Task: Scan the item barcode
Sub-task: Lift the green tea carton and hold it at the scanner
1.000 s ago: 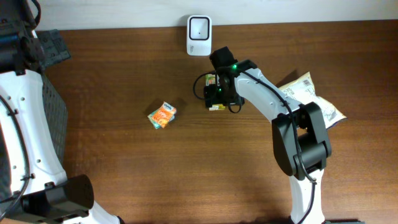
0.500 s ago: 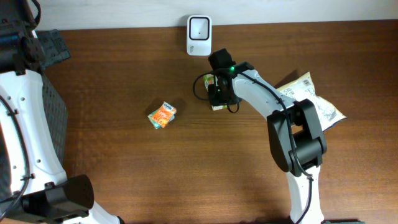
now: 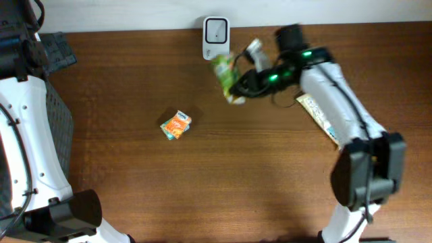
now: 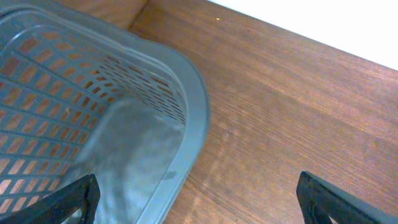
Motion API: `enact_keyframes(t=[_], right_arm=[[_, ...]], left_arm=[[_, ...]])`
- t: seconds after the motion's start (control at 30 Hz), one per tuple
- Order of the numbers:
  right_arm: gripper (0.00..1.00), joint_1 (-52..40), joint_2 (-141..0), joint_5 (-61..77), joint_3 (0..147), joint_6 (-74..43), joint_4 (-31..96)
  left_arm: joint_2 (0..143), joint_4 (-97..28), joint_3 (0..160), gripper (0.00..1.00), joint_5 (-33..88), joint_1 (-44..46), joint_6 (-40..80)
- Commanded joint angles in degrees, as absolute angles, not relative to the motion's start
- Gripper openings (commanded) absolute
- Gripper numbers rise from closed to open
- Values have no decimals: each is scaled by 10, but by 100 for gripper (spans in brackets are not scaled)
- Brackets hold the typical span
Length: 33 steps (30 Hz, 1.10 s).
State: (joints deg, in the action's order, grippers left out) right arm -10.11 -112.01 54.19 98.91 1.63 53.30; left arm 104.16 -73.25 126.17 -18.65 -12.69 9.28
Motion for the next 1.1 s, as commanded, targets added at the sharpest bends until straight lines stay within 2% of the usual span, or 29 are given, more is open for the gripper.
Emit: enact_keyframes(t=[0.0, 0.07, 0.2, 0.3, 0.53, 0.6, 0.63, 0.67, 0.7, 0.8, 0.83, 0.93, 1.0, 1.07], right_arm=[[9, -56, -1096, 806, 1002, 45, 524], [9, -32, -1096, 889, 1003, 25, 516], [9, -24, -1096, 887, 1004, 15, 515], [8, -36, -1096, 818, 1004, 14, 516], [5, -183, -1096, 210, 1036, -50, 517], [4, -244, -1097, -83, 1053, -49, 491], [4, -259, -1100, -160, 1053, -45, 476], [4, -287, -1112, -286, 1053, -14, 434], [4, -300, -1125, -345, 1053, 20, 395], [4, -318, -1187, -434, 1052, 189, 229], [4, -318, -1218, -452, 1052, 272, 141], [4, -317, -1267, -455, 1052, 427, -9], [4, -316, -1315, -454, 1052, 582, -154], [4, -307, -1342, -435, 1052, 645, -217]], left_arm=[[1043, -732, 1262, 99, -186, -130, 98], [1043, -732, 1262, 99, -186, -130, 98], [1043, -732, 1262, 99, -186, -130, 98], [1043, -732, 1262, 99, -186, -130, 98], [1043, -732, 1262, 99, -186, -130, 98], [1043, -732, 1262, 99, -186, -130, 98], [1043, -732, 1262, 99, -186, -130, 98], [1043, -732, 1262, 99, -186, -130, 98], [1043, -732, 1262, 99, -186, -130, 98], [1043, -732, 1262, 99, -186, -130, 98], [1043, -732, 1262, 99, -186, -130, 98], [1043, -732, 1262, 99, -186, -130, 98], [1043, -732, 1262, 99, -186, -130, 98], [1043, -732, 1262, 99, -186, -130, 98]])
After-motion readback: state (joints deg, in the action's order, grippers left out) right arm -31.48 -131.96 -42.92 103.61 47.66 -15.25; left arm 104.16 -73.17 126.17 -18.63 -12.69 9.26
